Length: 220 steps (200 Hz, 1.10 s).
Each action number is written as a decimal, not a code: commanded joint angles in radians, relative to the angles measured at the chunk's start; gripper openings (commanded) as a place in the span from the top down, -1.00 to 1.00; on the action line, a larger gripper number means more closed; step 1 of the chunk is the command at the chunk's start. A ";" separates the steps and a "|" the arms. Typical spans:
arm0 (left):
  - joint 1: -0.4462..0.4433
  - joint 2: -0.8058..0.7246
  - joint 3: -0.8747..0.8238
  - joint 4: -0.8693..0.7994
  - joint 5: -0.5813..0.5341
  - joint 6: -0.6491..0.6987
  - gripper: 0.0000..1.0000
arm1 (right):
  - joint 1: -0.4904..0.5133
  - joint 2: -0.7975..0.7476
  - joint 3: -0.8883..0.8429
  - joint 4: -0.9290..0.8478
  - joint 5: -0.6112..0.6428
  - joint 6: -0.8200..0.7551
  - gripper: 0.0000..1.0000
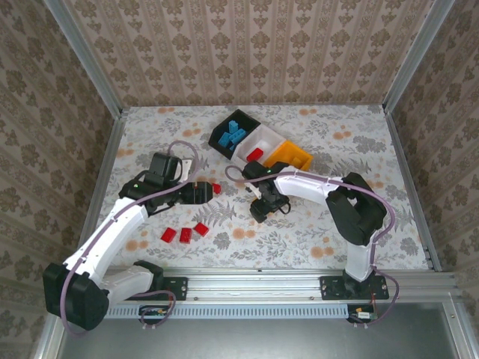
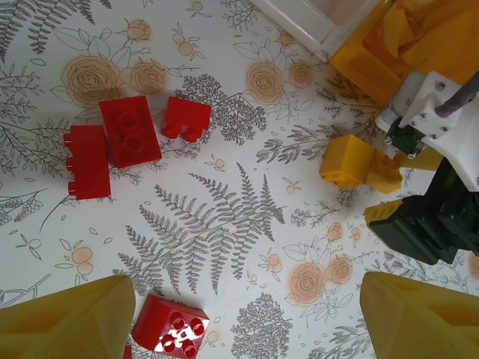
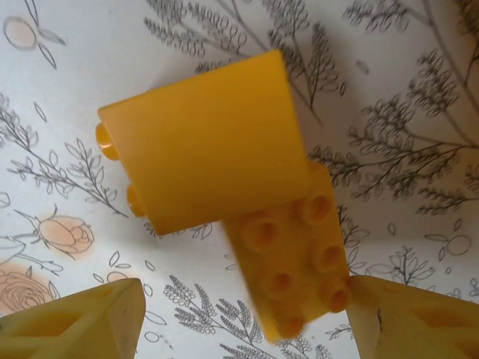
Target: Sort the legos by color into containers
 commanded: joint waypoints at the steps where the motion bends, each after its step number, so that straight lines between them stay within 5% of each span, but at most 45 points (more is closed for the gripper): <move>1: 0.016 -0.010 -0.012 -0.009 0.016 -0.008 -0.61 | 0.001 0.054 0.015 0.004 0.044 -0.020 -0.43; 45: 0.022 0.003 -0.013 -0.004 0.022 -0.006 -0.61 | 0.000 0.091 0.014 0.028 0.056 -0.023 -0.28; 96: 0.026 0.007 -0.015 -0.001 0.021 -0.006 -0.61 | 0.001 0.057 -0.005 0.034 0.068 -0.007 0.28; 157: 0.028 0.009 -0.006 0.006 0.025 0.000 -0.61 | -0.030 -0.255 -0.075 -0.043 -0.029 0.090 0.33; 220: 0.026 0.034 0.011 0.022 0.042 0.003 -0.61 | -0.309 -0.402 0.060 -0.022 -0.129 0.391 0.31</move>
